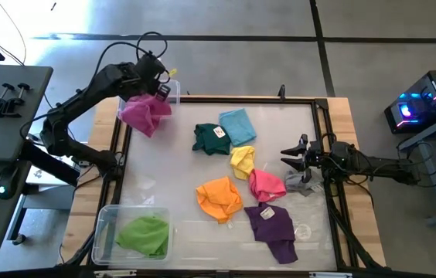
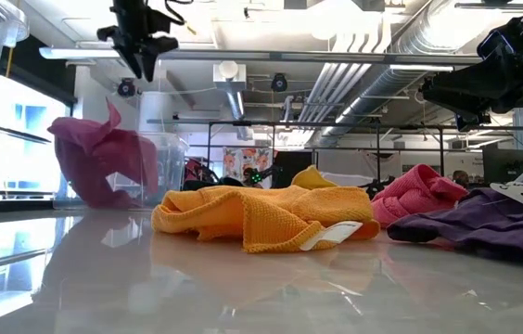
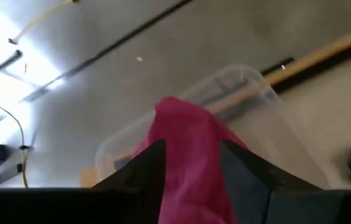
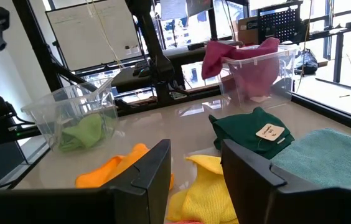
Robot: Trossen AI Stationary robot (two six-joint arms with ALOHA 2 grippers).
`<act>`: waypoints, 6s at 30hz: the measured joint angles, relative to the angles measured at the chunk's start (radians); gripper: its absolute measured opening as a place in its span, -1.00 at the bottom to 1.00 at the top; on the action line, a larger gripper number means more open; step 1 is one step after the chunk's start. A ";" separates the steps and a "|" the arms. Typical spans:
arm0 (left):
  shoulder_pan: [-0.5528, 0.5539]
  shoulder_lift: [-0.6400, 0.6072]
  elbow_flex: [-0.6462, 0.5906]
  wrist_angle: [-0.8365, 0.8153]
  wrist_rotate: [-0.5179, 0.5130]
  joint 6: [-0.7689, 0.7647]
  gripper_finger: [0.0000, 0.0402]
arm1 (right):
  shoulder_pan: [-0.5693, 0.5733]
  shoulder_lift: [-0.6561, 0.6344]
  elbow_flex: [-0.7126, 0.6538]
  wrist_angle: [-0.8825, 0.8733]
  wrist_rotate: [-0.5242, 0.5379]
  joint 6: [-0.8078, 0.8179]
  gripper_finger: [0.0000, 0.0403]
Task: Sort towels by color in basket
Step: Put the dark pink towel into the top transparent bin, then put the orange towel into the bottom transparent bin
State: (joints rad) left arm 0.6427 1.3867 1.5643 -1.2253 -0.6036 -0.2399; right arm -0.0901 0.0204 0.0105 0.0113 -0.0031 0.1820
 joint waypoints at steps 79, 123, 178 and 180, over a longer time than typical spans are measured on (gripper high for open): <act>0.034 0.031 -0.244 -0.164 0.403 -0.281 -0.36 | 0.000 0.000 0.000 0.000 0.000 0.000 -0.32; 0.184 0.027 -0.330 0.163 0.176 -0.071 -0.59 | 0.000 0.000 0.000 0.000 0.000 0.000 -0.32; -0.999 0.472 -0.520 1.407 0.062 -0.111 -0.20 | 0.000 0.000 0.000 0.000 0.000 0.000 -0.32; -0.994 0.498 -0.504 1.364 0.089 -0.102 -0.20 | 0.000 0.000 0.000 0.000 0.000 0.000 -0.32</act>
State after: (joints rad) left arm -0.3509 1.8849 1.0601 0.1391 -0.5151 -0.3418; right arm -0.0902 0.0204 0.0104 0.0113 -0.0029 0.1818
